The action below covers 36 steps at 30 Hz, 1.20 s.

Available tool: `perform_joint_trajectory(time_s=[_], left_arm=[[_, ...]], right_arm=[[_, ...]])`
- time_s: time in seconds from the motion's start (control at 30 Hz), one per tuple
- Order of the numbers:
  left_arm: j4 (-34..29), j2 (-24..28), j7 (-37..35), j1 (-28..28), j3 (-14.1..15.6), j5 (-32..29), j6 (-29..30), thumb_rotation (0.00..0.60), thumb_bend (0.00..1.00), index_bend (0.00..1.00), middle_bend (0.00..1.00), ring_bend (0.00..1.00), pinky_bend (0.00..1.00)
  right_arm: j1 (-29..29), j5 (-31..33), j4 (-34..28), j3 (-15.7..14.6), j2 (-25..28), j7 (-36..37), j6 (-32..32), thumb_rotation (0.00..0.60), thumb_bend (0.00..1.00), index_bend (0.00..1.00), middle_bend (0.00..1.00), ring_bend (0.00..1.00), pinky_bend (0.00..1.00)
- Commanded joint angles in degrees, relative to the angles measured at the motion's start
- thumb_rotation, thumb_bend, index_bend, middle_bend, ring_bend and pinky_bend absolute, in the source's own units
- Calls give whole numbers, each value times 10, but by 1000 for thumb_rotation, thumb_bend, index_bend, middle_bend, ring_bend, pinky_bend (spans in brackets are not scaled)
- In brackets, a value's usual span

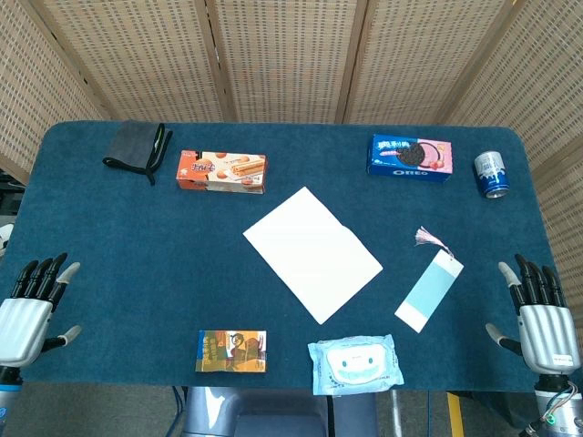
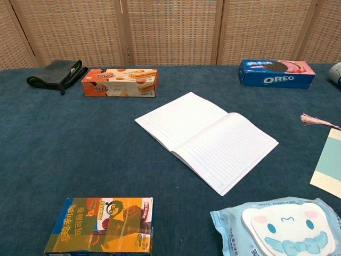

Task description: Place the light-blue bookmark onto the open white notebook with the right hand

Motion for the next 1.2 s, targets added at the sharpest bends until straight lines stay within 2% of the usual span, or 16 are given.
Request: perform_joint_trajectory(time_s=[0.03, 0.23, 0.37, 0.47, 0.57, 0.67, 0.73, 1.0, 1.2], left_arm=[[0, 1, -2, 0, 0, 2, 1, 600, 0, 0, 0, 0, 0], [-3, 5, -7, -2, 2, 0, -5, 600, 0, 0, 0, 0, 0], [-3, 4, -7, -5, -2, -8, -10, 600, 0, 0, 0, 0, 0], [-6, 4, -6, -6, -3, -12, -14, 600, 0, 0, 0, 0, 0], [-10, 4, -4, -8, -3, -14, -16, 600, 0, 0, 0, 0, 0], [-15, 4, -2, -9, -6, -22, -20, 600, 0, 0, 0, 0, 0], [-18, 4, 2, -10, -9, -31, -23, 600, 0, 0, 0, 0, 0], [-25, -6, 31, -24, -24, -77, -54, 600, 0, 0, 0, 0, 0], [-30, -17, 62, -39, -37, -114, -79, 600, 0, 0, 0, 0, 0]], right_arm=[[-1, -2, 0, -1, 0, -1, 1, 600, 0, 0, 0, 0, 0], [2, -9, -2, -9, 0, -8, -8, 600, 0, 0, 0, 0, 0], [24, -22, 12, -11, 8, -22, -41, 600, 0, 0, 0, 0, 0], [68, -69, 67, -16, 12, 3, -81, 600, 0, 0, 0, 0, 0], [122, -134, 143, -35, 14, 99, -125, 600, 0, 22, 0, 0, 0], [165, -193, 230, -56, -2, 188, -132, 600, 0, 86, 0, 0, 0], [184, -225, 290, -69, -19, 220, -122, 600, 0, 116, 0, 0, 0], [223, -281, 459, -103, -91, 287, -74, 600, 0, 143, 0, 0, 0], [256, -298, 549, -126, -141, 311, -84, 600, 0, 164, 0, 0, 0]])
